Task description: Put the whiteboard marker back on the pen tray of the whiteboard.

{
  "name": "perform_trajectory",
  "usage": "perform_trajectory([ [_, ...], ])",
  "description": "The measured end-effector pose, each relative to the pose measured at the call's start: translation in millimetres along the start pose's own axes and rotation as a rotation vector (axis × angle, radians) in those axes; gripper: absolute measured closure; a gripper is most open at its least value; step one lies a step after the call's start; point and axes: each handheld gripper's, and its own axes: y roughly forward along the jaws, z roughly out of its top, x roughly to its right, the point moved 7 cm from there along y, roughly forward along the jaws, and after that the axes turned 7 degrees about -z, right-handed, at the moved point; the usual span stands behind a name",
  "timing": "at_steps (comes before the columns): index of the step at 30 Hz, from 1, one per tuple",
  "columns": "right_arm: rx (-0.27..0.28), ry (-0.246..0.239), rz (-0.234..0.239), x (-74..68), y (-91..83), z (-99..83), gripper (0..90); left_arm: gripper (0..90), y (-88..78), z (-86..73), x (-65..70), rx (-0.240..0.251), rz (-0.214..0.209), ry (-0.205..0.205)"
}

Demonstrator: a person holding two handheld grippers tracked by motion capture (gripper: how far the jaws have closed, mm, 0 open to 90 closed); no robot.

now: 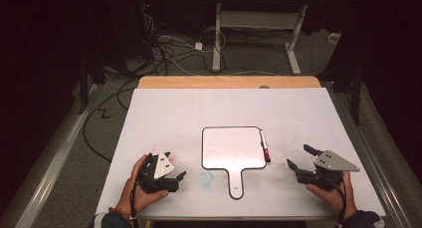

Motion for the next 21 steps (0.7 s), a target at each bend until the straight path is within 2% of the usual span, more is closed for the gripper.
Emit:
perform_trajectory([
  [3,-0.001,-0.016,0.004,-2.3,-1.0,0.6,25.0,19.1,-0.3,-0.7,1.5,0.001,-0.001,0.005],
  [5,0.019,-0.012,0.007,-3.7,-2.1,4.4,25.0,19.1,-0.5,-1.9,1.8,-0.002,-0.002,0.006],
  [12,0.016,-0.029,0.015,-9.3,0.1,6.0,24.8,19.1,-0.8,-2.1,0.0,0.001,-0.004,0.002],
  [16,0.022,-0.023,0.012,-7.8,-0.4,6.2,24.8,19.1,0.5,-1.9,0.3,-0.005,-0.004,0.005],
  [21,0.022,-0.038,-0.005,-7.0,-1.0,5.8,24.9,19.1,2.1,-1.0,-0.4,-0.007,-0.006,0.004],
])
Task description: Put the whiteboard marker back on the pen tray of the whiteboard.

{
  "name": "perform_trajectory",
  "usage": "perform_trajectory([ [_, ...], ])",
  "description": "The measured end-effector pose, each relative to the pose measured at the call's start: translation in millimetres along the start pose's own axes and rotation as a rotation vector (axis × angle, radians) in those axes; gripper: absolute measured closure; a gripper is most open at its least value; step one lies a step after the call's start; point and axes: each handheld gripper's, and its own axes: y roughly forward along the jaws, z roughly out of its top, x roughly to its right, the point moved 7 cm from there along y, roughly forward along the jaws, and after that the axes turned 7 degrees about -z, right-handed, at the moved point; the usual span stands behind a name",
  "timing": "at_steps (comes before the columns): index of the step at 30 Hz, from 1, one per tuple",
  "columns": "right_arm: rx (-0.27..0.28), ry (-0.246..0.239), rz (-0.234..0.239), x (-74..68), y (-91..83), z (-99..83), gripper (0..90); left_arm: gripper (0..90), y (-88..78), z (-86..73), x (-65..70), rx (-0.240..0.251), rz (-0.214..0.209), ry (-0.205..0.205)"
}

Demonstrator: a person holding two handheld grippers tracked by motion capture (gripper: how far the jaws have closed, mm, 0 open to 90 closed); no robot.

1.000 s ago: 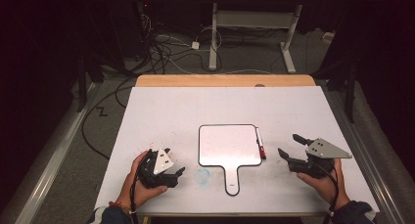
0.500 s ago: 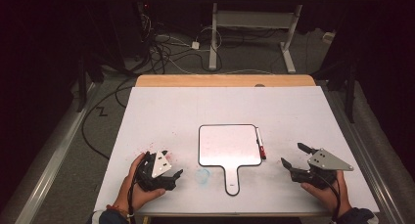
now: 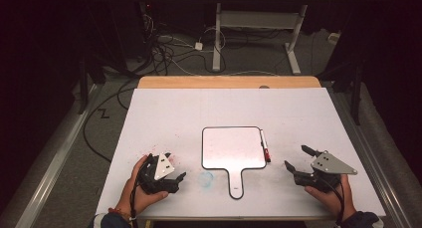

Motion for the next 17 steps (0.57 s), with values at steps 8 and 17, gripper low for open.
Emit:
perform_trajectory([
  [8,-0.015,-0.019,-0.01,-0.3,-1.2,-4.1,25.2,19.1,5.2,4.6,-1.7,0.0,-0.009,0.004],
  [17,-0.004,-0.012,-0.009,-0.4,-3.6,-3.2,25.1,19.1,9.0,6.6,-2.8,0.002,-0.026,-0.013],
])
